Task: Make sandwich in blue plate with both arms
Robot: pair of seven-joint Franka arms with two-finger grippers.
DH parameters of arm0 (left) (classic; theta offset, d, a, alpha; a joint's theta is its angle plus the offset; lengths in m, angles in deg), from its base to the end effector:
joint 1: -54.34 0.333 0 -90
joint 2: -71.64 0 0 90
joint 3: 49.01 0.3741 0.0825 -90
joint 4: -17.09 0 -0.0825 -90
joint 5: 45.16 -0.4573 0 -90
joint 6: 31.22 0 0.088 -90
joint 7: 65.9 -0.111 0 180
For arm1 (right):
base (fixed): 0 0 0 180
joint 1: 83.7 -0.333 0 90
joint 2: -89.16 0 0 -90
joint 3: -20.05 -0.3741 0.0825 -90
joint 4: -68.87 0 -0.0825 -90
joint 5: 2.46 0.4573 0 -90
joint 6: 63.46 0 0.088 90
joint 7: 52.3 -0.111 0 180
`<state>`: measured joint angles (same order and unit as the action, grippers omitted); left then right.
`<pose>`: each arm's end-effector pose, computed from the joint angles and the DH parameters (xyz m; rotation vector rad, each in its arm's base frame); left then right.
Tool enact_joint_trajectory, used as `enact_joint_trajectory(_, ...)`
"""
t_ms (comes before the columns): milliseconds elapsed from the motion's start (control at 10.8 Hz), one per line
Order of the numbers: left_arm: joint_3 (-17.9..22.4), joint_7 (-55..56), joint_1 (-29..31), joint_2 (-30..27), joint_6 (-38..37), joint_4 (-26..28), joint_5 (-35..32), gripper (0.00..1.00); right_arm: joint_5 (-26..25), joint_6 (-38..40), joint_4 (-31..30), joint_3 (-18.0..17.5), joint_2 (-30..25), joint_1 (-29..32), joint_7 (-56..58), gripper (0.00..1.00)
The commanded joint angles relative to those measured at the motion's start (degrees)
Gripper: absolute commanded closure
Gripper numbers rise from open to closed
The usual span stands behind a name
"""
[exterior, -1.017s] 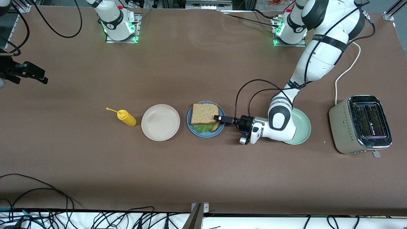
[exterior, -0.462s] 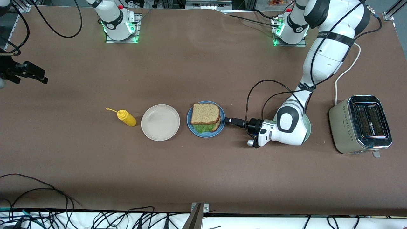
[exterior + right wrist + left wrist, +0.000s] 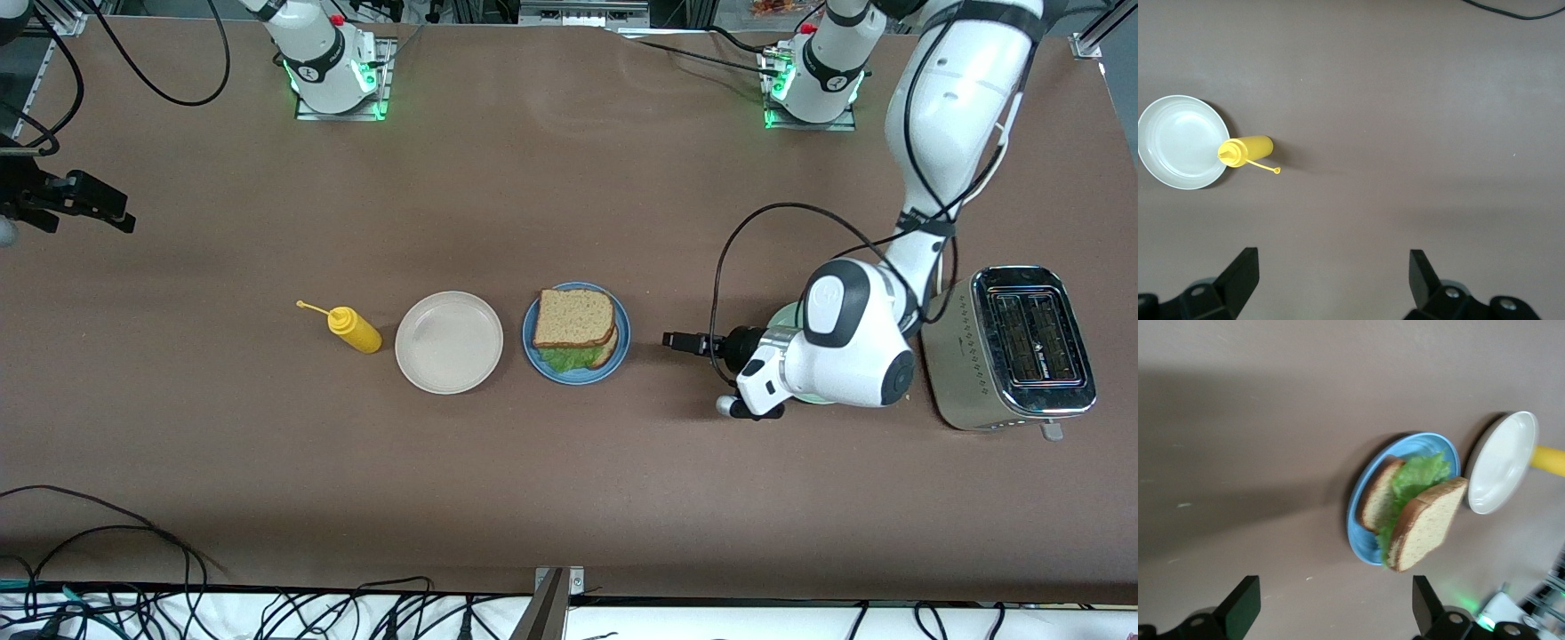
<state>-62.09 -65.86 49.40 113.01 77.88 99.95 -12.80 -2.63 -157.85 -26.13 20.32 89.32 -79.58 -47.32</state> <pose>0.7576 -0.2535 0.2671 2.4894 -0.0180 -0.4498 0.6310 -0.0487 0.6357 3.1396 0.0166 -0.0214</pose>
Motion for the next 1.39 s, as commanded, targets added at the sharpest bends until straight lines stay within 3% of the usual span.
enact_joint_trajectory(0, 0.59, 5.84, 0.01, -5.94, -0.47, 1.6, -12.37, 0.0, -0.36, 1.66, 1.23, 0.25, 0.02, -0.43, 0.03, 0.0)
enact_joint_trajectory(277, 0.95, 6.38, 0.54, -10.33, -0.47, 1.78, -25.36, 0.0, -0.44, 1.66, 1.23, 0.25, -0.07, -0.43, 0.03, 0.0)
enact_joint_trajectory(647, 0.95, 5.77, 5.63, -18.49, -4.67, 2.22, -31.9, 0.0, -0.36, 1.66, 1.23, 0.25, 0.02, -0.43, 0.03, 0.0)
enact_joint_trajectory(1017, 1.12, 6.2, 7.22, -28.07, -14.78, 1.69, -35.78, 0.0, -0.36, 1.66, 1.23, 0.17, 0.02, -0.43, 0.03, 0.0)
enact_joint_trajectory(1294, 1.56, 5.86, 7.66, -36.06, -19.09, 3.52, -32.74, 0.0, -0.36, 1.66, 1.23, 0.25, -0.07, -0.43, 0.03, 0.0)
